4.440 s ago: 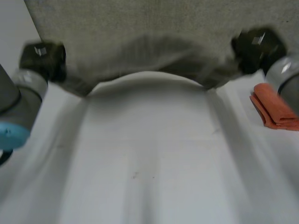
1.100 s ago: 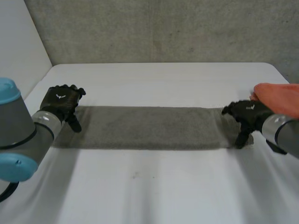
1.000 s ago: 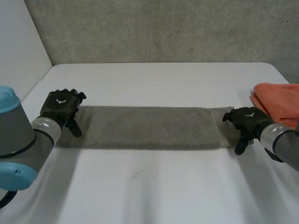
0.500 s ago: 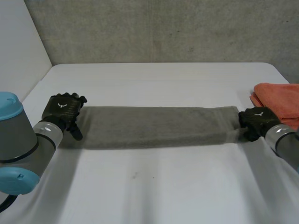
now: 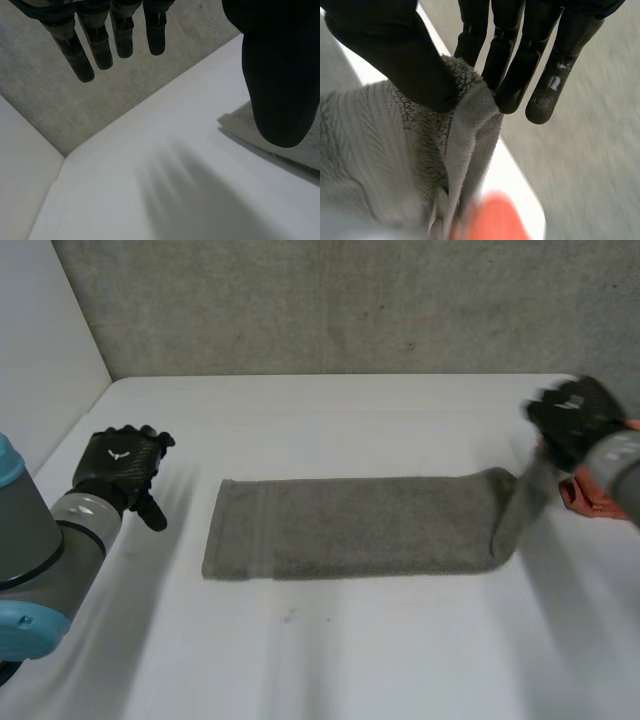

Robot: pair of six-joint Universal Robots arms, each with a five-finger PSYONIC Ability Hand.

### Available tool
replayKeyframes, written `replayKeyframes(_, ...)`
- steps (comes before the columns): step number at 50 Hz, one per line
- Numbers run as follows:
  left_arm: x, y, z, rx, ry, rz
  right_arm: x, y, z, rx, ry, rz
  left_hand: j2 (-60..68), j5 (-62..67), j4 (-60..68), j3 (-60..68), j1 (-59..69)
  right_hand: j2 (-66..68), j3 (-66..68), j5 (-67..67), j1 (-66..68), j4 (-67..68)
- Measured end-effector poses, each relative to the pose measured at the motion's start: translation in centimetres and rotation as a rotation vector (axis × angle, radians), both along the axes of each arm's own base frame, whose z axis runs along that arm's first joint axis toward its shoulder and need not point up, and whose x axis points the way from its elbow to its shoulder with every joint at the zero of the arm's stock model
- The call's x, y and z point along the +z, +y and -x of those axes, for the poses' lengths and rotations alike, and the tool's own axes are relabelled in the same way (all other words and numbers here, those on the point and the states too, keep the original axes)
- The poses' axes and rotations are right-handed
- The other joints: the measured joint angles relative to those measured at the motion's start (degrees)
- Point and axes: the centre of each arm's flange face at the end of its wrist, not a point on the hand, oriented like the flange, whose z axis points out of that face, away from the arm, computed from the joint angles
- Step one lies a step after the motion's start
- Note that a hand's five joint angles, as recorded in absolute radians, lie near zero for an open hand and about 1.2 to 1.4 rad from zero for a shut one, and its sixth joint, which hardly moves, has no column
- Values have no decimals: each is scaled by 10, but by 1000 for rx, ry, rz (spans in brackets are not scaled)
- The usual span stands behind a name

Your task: Fold the laundry.

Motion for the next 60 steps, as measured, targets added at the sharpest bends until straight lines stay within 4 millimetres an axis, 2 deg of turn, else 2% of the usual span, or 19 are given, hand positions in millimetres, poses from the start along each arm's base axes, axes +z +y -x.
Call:
replayKeyframes(3,7,0,-3,10,5,19,11,19,-68,183,-21,59,0,0,0,0,0,0,1,0,0,0)
replayKeyframes(4,7,0,-3,10,5,19,11,19,-68,183,-21,59,0,0,0,0,0,0,1,0,0,0)
replayKeyframes(5,10,1,-6,19,7,28,13,35,-109,296,-34,87,0,0,0,0,0,0,1,0,0,0)
replayKeyframes(6,11,1,-7,22,8,31,14,44,-128,349,-40,99,0,0,0,0,0,0,1,0,0,0)
replayKeyframes(9,14,1,-12,34,11,39,10,68,-174,476,-55,121,0,0,0,0,0,0,1,0,0,0)
replayKeyframes(11,16,1,-13,39,12,41,7,78,-189,521,-59,125,0,0,0,0,0,0,1,0,0,0)
replayKeyframes(12,17,1,-15,45,14,44,-1,96,-215,604,-64,124,0,0,0,0,0,0,1,0,0,0)
replayKeyframes(19,19,1,-19,54,27,47,-47,150,-265,859,-54,55,0,0,0,0,0,-11,-12,-10,-8,-14)
replayKeyframes(22,19,1,-19,55,29,45,-68,165,-274,934,-45,14,0,0,0,0,0,-266,-262,-238,-234,-253)
replayKeyframes(23,19,1,-19,55,30,45,-70,166,-275,939,-45,10,0,0,0,0,0,-266,-262,-238,-234,-253)
replayKeyframes(24,18,1,-18,54,30,45,-73,168,-276,940,-43,3,0,0,0,0,0,-448,-442,-420,-386,-433)
replayKeyframes(26,18,1,-18,51,30,44,-70,166,-275,917,-47,4,0,0,0,0,0,-537,-539,-518,-437,-537)
replayKeyframes(32,19,2,-12,33,31,50,-27,148,-258,734,-124,4,0,0,0,0,0,-550,-555,-533,-440,-549)
replayKeyframes(39,25,13,13,-50,36,71,4,115,-202,447,-243,-158,0,0,0,0,0,-550,-555,-533,-440,-549)
replayKeyframes(42,24,17,24,-85,37,70,0,110,-188,390,-250,-219,0,0,0,0,0,-550,-555,-533,-440,-549)
replayKeyframes(43,23,19,30,-104,38,68,-14,104,-164,306,-249,-324,0,0,0,0,0,-550,-555,-533,-440,-549)
replayKeyframes(45,21,22,38,-126,37,63,-28,100,-147,247,-244,-398,0,0,0,0,0,-538,-543,-524,-433,-542)
replayKeyframes(51,13,26,53,-169,33,44,-67,90,-111,145,-252,-496,0,0,0,0,0,-430,-430,-423,-344,-433)
replayKeyframes(60,3,30,63,-196,26,20,-93,79,-92,112,-307,-483,0,0,0,0,0,-324,-329,-333,-255,-332)
